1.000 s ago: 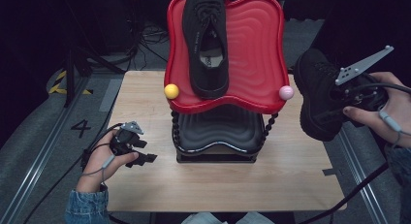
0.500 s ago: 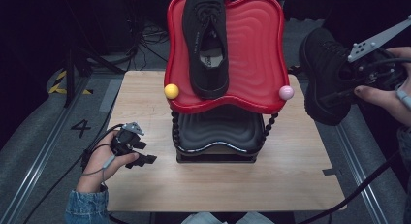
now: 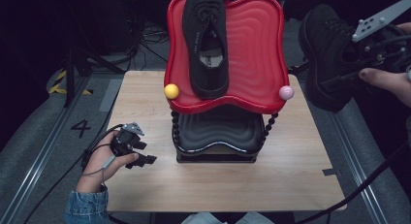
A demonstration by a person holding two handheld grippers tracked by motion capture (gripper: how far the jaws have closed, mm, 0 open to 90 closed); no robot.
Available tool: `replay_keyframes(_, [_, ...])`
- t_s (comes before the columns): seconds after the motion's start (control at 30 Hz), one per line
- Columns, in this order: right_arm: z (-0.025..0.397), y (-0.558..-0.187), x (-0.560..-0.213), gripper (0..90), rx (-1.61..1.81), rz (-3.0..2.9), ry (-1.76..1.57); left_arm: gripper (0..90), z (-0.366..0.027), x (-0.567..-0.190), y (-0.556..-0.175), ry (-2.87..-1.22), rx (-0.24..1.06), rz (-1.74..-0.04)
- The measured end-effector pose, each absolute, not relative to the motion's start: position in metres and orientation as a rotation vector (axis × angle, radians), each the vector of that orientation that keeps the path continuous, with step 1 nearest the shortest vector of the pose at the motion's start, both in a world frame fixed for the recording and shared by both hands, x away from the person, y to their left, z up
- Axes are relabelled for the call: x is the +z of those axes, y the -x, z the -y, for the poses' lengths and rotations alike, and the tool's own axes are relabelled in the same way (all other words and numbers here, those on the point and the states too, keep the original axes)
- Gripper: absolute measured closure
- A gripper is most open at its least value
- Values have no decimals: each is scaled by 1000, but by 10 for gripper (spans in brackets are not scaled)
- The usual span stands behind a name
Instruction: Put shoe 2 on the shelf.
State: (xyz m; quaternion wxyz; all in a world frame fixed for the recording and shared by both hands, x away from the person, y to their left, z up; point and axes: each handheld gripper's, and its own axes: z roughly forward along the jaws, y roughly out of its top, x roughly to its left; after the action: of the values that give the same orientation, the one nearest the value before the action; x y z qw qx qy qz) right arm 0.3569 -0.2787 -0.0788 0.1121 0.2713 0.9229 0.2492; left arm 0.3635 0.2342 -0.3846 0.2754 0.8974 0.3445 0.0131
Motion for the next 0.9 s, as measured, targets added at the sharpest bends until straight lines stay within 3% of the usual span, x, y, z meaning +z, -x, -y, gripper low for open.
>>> replay_keyframes(0.37, [236, -356, -53, 874, 719, -2701, -671, 316, -233, -385, -363, -2419, 43, -918])
replay_keyframes(0.9, [174, -359, -47, 875, 699, -2706, -507, 316, -232, -387, -364, -2426, 34, -907])
